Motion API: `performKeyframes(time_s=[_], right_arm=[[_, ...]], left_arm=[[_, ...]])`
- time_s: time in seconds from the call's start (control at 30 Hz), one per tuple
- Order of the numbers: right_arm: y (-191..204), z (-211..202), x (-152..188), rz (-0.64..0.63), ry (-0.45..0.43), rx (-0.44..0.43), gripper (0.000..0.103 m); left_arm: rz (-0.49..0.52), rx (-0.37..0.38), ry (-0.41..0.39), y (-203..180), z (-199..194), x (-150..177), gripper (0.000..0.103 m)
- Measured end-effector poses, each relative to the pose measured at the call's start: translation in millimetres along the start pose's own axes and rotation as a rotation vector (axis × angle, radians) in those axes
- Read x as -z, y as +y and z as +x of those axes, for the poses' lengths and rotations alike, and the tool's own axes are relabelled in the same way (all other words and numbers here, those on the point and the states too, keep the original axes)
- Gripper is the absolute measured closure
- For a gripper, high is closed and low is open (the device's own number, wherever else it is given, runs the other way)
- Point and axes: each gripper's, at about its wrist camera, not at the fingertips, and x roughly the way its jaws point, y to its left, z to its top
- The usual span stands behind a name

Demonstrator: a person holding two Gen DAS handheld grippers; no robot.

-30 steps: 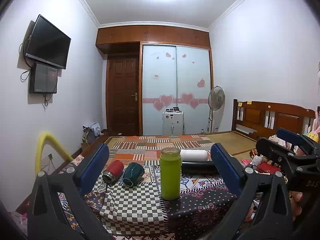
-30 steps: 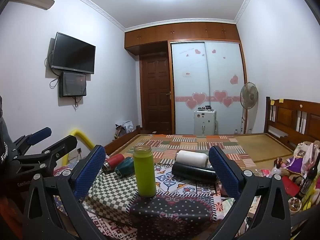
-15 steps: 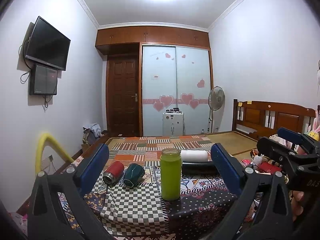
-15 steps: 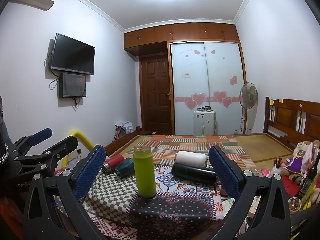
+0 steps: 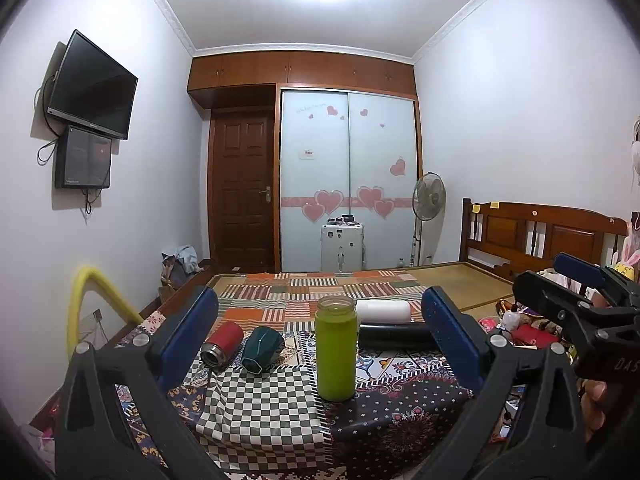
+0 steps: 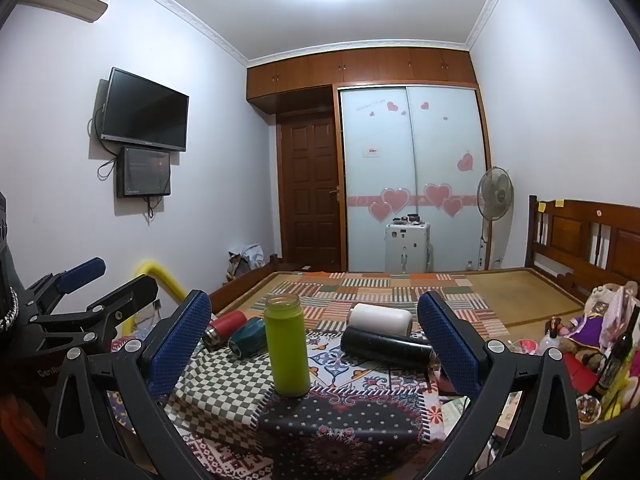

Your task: Flip cup upright

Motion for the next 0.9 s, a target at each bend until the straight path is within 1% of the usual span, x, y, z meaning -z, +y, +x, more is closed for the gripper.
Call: performKeyframes(time_s=[0.63,0.9], right_arm=[[0.0,-0.7,1.0,-0.005,-0.001,-0.003,0.000],[1.8,-0.8,2.1,-0.007,0.000,0.001,0.000]], left_arm=[[-0.006,0.019,0.024,2.2,4.4,0.2,0.000],[0.002,0.021,0.015,0.8,3.1,0.7,0.000]])
